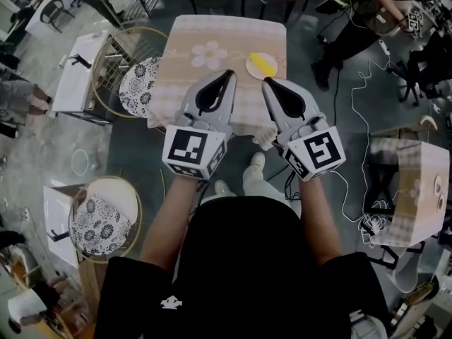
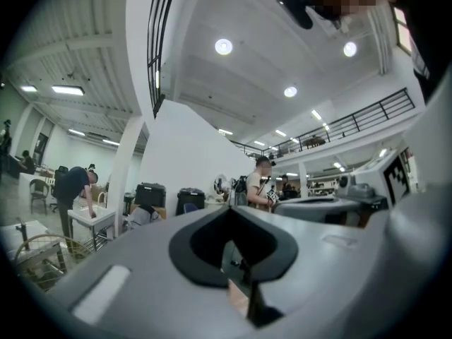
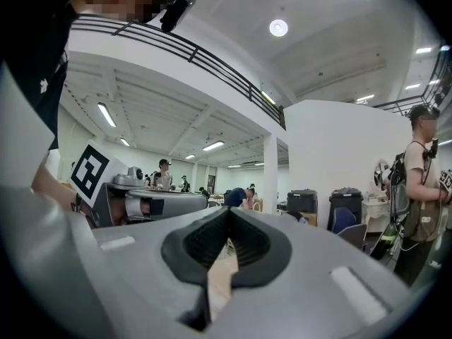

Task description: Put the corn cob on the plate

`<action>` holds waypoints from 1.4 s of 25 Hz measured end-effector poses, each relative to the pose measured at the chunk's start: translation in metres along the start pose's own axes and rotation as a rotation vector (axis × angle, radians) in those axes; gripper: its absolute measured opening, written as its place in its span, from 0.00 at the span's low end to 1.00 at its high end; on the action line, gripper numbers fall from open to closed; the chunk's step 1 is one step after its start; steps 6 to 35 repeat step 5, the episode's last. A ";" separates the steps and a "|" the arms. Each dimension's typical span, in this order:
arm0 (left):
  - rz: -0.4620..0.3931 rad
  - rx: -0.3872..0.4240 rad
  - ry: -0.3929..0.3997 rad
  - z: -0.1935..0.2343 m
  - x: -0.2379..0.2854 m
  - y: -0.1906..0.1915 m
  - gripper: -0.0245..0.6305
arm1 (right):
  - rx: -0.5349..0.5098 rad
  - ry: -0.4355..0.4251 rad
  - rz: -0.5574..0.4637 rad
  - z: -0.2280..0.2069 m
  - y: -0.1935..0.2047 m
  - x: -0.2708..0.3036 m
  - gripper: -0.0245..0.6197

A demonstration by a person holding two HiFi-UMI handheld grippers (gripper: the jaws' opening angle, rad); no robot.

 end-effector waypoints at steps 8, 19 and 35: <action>-0.002 -0.008 -0.010 0.004 -0.029 0.002 0.05 | 0.011 -0.009 -0.003 0.026 0.008 -0.003 0.04; -0.002 -0.008 -0.010 0.004 -0.029 0.002 0.05 | 0.011 -0.009 -0.003 0.026 0.008 -0.003 0.04; -0.002 -0.008 -0.010 0.004 -0.029 0.002 0.05 | 0.011 -0.009 -0.003 0.026 0.008 -0.003 0.04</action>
Point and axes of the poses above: the fingertips, and each gripper's own axes: x forward along the fingers, z to its left, y out of its underside, the point moved 9 cm from there along -x, backward along the fingers, and after that the axes turned 14 degrees about x, right-handed, at the moved point
